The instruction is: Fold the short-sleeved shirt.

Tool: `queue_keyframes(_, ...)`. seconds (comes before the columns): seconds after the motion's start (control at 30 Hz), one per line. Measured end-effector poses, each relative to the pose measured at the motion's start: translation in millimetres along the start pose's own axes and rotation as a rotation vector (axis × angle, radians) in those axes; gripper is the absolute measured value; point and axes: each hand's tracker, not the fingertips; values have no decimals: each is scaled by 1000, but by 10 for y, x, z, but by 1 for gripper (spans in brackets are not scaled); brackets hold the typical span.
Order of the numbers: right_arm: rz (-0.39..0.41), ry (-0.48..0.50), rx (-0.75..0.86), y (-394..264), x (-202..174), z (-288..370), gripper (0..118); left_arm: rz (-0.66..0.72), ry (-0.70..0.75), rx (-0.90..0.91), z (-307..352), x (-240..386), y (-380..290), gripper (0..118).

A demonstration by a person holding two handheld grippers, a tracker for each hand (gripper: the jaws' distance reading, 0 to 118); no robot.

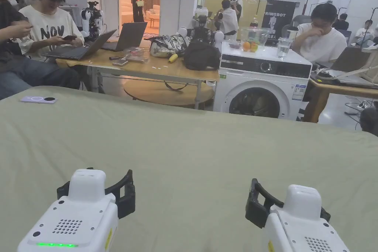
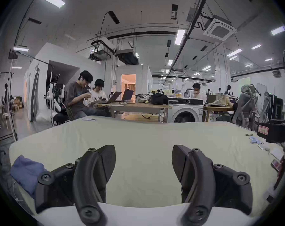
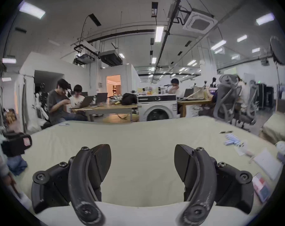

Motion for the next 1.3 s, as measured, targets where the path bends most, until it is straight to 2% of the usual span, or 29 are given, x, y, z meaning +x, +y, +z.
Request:
queue_keyframes(0.1,-77,21,-42,24,34,-44,81,-6,15,3,-3,-18,-11,72)
queue_keyframes(0.17,-88,-54,-63,55,4,-78,81,-25,19,11,1,-20,-2,72)
queue_keyframes(0.37,-19,-161,-82,64,-56,-175,81,-48,-5,12,-14,-36,65,72)
queue_keyframes(0.5,-16,-168,-77,93,-52,-155,81,-30,-20,11,-35,-55,75,72)
queue_keyframes(0.67,-51,-136,-90,129,-12,-153,81,-6,-21,8,-50,-65,94,72)
queue_keyframes(0.9,-41,-187,-161,116,-29,-243,81,1,-9,3,-74,-63,99,72)
queue_keyframes(1.3,-40,-155,-181,69,-39,-254,82,6,3,-13,-102,-65,99,72)
